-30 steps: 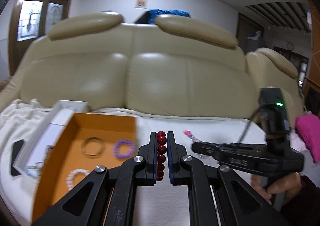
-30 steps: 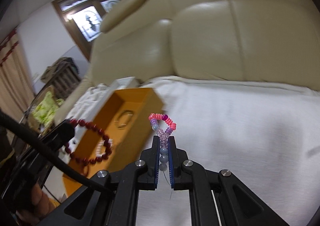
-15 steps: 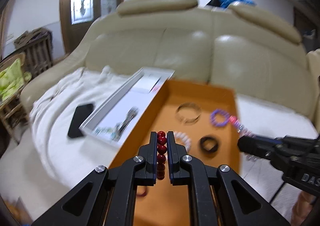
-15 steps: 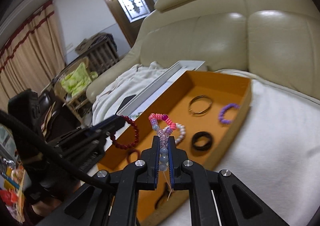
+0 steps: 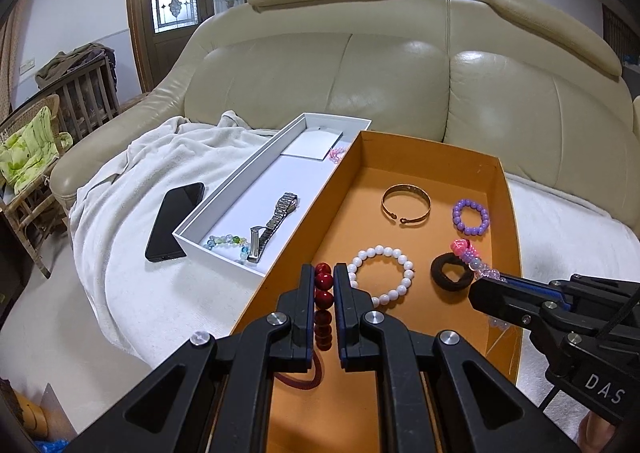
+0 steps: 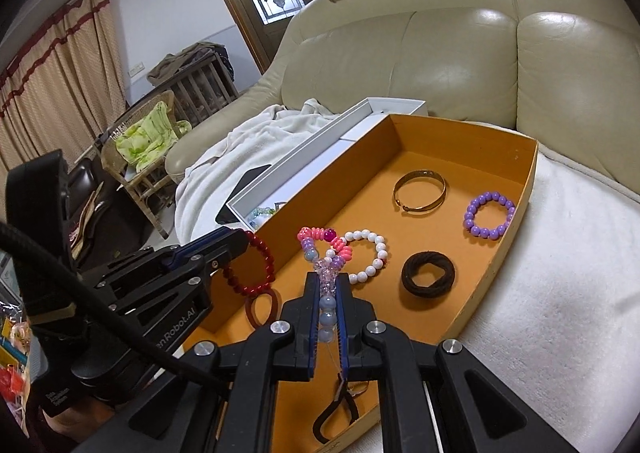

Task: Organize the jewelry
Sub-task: 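Release the pink-purple bracelet with the right while the left releases the red bracelet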

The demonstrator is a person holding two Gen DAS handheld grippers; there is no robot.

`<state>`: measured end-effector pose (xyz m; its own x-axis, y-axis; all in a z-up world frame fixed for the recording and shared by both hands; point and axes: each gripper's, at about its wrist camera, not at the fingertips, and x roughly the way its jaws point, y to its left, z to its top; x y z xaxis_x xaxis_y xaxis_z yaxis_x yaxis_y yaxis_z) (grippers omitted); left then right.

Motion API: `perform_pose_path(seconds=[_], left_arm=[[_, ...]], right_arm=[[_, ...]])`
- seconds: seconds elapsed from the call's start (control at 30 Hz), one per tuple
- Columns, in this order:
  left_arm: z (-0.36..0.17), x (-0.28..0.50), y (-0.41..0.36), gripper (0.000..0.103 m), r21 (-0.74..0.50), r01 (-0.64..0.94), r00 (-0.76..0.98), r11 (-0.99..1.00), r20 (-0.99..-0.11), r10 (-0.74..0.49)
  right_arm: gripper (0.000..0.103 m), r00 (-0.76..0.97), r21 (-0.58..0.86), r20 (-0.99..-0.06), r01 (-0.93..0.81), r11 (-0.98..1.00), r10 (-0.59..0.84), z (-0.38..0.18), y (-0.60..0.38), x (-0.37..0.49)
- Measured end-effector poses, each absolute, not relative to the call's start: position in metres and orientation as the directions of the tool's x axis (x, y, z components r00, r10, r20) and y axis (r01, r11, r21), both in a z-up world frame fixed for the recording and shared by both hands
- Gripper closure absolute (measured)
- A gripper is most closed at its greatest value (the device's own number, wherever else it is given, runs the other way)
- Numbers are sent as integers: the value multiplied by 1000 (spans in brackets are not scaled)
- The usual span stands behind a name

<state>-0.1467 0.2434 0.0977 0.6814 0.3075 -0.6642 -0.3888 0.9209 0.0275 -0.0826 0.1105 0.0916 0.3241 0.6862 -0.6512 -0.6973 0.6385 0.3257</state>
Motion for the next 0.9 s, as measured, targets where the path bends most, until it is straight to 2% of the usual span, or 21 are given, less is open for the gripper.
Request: perform_pose_path(seconds=[0.9], left_arm=[[72,-130,242,93,97,-377,585,921,-746,318]], right_arm=[[94,297,328,-703,-671,665,646,69,117,-71]])
